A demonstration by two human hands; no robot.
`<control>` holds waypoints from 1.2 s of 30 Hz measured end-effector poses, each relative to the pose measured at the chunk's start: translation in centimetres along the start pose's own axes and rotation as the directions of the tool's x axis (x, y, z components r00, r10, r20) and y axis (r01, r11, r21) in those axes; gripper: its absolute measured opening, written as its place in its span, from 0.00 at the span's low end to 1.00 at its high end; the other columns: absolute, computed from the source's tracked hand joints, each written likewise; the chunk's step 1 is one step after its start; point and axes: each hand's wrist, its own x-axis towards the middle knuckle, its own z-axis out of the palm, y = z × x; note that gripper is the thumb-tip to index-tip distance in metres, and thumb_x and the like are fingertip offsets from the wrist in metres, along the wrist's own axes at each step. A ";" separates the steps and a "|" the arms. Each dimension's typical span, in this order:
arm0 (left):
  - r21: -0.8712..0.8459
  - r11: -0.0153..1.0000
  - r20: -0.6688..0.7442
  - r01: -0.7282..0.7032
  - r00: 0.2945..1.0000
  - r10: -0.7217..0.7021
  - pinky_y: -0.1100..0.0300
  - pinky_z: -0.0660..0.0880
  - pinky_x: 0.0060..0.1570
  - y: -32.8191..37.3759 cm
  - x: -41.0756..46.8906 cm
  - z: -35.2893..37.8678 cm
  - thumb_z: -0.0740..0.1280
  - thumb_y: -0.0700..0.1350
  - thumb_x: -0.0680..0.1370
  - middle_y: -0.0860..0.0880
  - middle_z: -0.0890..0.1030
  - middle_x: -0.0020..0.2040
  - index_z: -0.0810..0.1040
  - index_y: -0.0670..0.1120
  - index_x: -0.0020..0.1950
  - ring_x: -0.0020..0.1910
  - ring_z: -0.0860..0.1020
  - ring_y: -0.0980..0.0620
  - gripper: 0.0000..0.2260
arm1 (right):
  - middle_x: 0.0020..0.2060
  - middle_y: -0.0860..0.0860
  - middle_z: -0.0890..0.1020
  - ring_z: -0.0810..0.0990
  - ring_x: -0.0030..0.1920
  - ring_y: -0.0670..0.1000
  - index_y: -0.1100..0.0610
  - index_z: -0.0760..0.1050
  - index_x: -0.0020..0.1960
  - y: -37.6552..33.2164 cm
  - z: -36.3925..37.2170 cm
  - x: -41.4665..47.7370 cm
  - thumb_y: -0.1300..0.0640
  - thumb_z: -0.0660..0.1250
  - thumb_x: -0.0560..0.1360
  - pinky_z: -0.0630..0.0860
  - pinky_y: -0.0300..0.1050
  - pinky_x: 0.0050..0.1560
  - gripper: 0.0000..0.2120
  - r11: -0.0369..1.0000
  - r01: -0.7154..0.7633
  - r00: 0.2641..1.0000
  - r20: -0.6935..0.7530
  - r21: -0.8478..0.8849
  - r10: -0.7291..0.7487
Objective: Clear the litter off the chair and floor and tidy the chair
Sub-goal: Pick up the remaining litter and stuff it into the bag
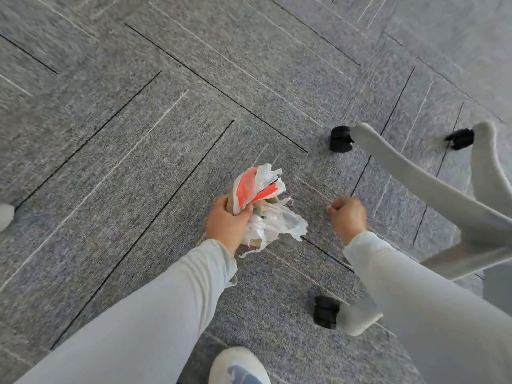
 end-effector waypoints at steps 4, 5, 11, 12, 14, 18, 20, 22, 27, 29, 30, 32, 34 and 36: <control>-0.029 0.999 -0.020 -0.014 1.000 0.013 0.48 0.80 0.49 -0.2 -0.2 -1.0 0.70 0.44 0.73 0.50 0.82 0.45 0.76 0.49 0.50 0.44 0.82 0.48 0.07 | 0.34 0.47 0.79 0.75 0.30 0.45 0.54 0.75 0.42 -3.2 0.1 -3.0 0.57 0.66 0.73 0.72 0.35 0.30 0.02 0.951 0.176 0.984 -0.011 0.255 -0.179; -0.053 0.998 -0.025 -0.022 0.999 0.021 0.48 0.79 0.50 -0.3 -0.5 -1.5 0.70 0.44 0.73 0.50 0.81 0.44 0.76 0.50 0.48 0.45 0.82 0.47 0.06 | 0.34 0.47 0.80 0.76 0.31 0.44 0.53 0.76 0.42 -4.6 -0.1 -4.2 0.57 0.67 0.72 0.73 0.33 0.31 0.01 0.922 0.244 0.967 -0.007 0.300 -0.254; -0.207 0.973 -0.028 -0.101 0.995 0.097 0.55 0.78 0.43 0.3 -3.8 -5.1 0.71 0.47 0.72 0.48 0.82 0.45 0.76 0.48 0.48 0.41 0.80 0.49 0.08 | 0.31 0.49 0.81 0.77 0.32 0.46 0.59 0.82 0.42 -11.2 0.6 -12.7 0.58 0.71 0.69 0.71 0.33 0.32 0.05 0.754 0.648 0.732 0.184 0.112 -0.656; -0.239 0.965 -0.028 -0.110 0.994 0.107 0.56 0.78 0.43 0.1 -4.5 -6.0 0.72 0.47 0.71 0.49 0.82 0.45 0.76 0.49 0.48 0.41 0.81 0.49 0.09 | 0.34 0.52 0.83 0.78 0.35 0.50 0.59 0.82 0.42 -11.5 0.9 -14.0 0.58 0.71 0.69 0.72 0.37 0.36 0.05 0.728 0.681 0.707 0.183 0.082 -0.683; -0.283 0.953 -0.009 -0.107 0.994 0.109 0.54 0.79 0.45 -0.6 -6.1 -8.2 0.73 0.47 0.70 0.49 0.83 0.46 0.77 0.48 0.50 0.44 0.82 0.49 0.12 | 0.37 0.55 0.83 0.78 0.41 0.54 0.59 0.82 0.41 -11.9 1.3 -16.5 0.58 0.72 0.68 0.73 0.43 0.42 0.05 0.692 0.717 0.679 0.143 0.086 -0.721; -0.350 0.927 -0.034 -0.132 0.991 0.128 0.63 0.80 0.36 -2.4 -9.3 -13.2 0.74 0.39 0.69 0.52 0.82 0.41 0.76 0.51 0.44 0.38 0.82 0.54 0.11 | 0.41 0.53 0.78 0.72 0.49 0.55 0.59 0.80 0.42 -13.2 2.9 -21.0 0.56 0.74 0.65 0.69 0.44 0.49 0.09 0.616 0.788 0.615 0.092 -0.029 -0.783; -0.378 0.917 -0.067 -0.130 0.991 0.112 0.66 0.78 0.29 -3.5 -11.4 -16.6 0.74 0.37 0.69 0.51 0.82 0.40 0.77 0.50 0.44 0.32 0.81 0.57 0.11 | 0.48 0.53 0.75 0.68 0.52 0.54 0.58 0.75 0.50 -14.4 4.1 -24.5 0.53 0.75 0.63 0.64 0.44 0.55 0.19 0.610 0.788 0.614 0.053 -0.079 -0.787; -0.411 0.903 -0.098 -0.124 0.991 0.092 0.63 0.78 0.31 -4.3 -13.4 -20.1 0.73 0.37 0.69 0.48 0.83 0.42 0.78 0.48 0.44 0.33 0.82 0.55 0.10 | 0.50 0.51 0.71 0.67 0.52 0.51 0.58 0.69 0.55 -15.9 4.8 -28.1 0.51 0.75 0.62 0.64 0.44 0.56 0.27 0.673 0.738 0.670 0.057 0.049 -0.740; -0.481 0.860 -0.235 -0.171 0.970 0.061 0.48 0.79 0.48 -5.6 -18.0 -29.9 0.74 0.37 0.68 0.47 0.84 0.42 0.79 0.48 0.45 0.42 0.82 0.46 0.10 | 0.44 0.55 0.80 0.79 0.45 0.55 0.59 0.74 0.53 -20.5 5.8 -37.7 0.51 0.64 0.73 0.74 0.43 0.40 0.14 0.794 0.470 0.506 0.620 0.385 -0.600; -0.500 0.844 -0.288 -0.192 0.957 0.047 0.46 0.79 0.50 -5.7 -20.1 -33.8 0.74 0.39 0.69 0.47 0.83 0.43 0.78 0.48 0.45 0.45 0.82 0.45 0.09 | 0.45 0.56 0.83 0.82 0.44 0.54 0.55 0.77 0.51 -22.7 5.7 -41.8 0.52 0.60 0.76 0.76 0.45 0.41 0.10 0.757 0.465 0.416 0.641 0.459 -0.645; -0.513 0.833 -0.310 -0.205 0.950 0.043 0.45 0.78 0.52 -5.7 -21.3 -36.0 0.73 0.39 0.70 0.45 0.83 0.46 0.78 0.46 0.48 0.48 0.81 0.43 0.09 | 0.42 0.53 0.83 0.82 0.41 0.50 0.52 0.77 0.49 -24.0 5.6 -44.1 0.55 0.58 0.78 0.78 0.44 0.39 0.09 0.731 0.462 0.350 0.654 0.503 -0.671; -0.529 0.812 -0.371 -0.245 0.928 0.039 0.44 0.76 0.56 -5.2 -23.7 -39.9 0.72 0.39 0.71 0.41 0.82 0.53 0.76 0.42 0.56 0.53 0.80 0.41 0.15 | 0.39 0.47 0.82 0.81 0.36 0.44 0.47 0.75 0.50 -26.3 5.1 -48.3 0.61 0.54 0.78 0.79 0.41 0.33 0.13 0.701 0.440 0.203 0.698 0.562 -0.687; -0.525 0.794 -0.449 -0.308 0.892 0.049 0.45 0.77 0.55 -4.2 -26.3 -43.7 0.73 0.41 0.70 0.40 0.80 0.55 0.72 0.39 0.59 0.52 0.80 0.42 0.20 | 0.48 0.48 0.81 0.82 0.44 0.48 0.47 0.71 0.59 -28.5 4.8 -52.1 0.65 0.56 0.76 0.81 0.47 0.39 0.18 0.696 0.440 0.149 0.719 0.567 -0.679; -0.485 0.791 -0.540 -0.373 0.839 0.065 0.58 0.81 0.43 -2.9 -28.5 -47.3 0.75 0.43 0.68 0.44 0.80 0.47 0.70 0.39 0.56 0.44 0.80 0.47 0.21 | 0.56 0.52 0.79 0.81 0.51 0.52 0.49 0.68 0.63 -30.8 4.5 -55.9 0.69 0.60 0.74 0.79 0.54 0.48 0.23 0.670 0.478 0.158 0.695 0.568 -0.702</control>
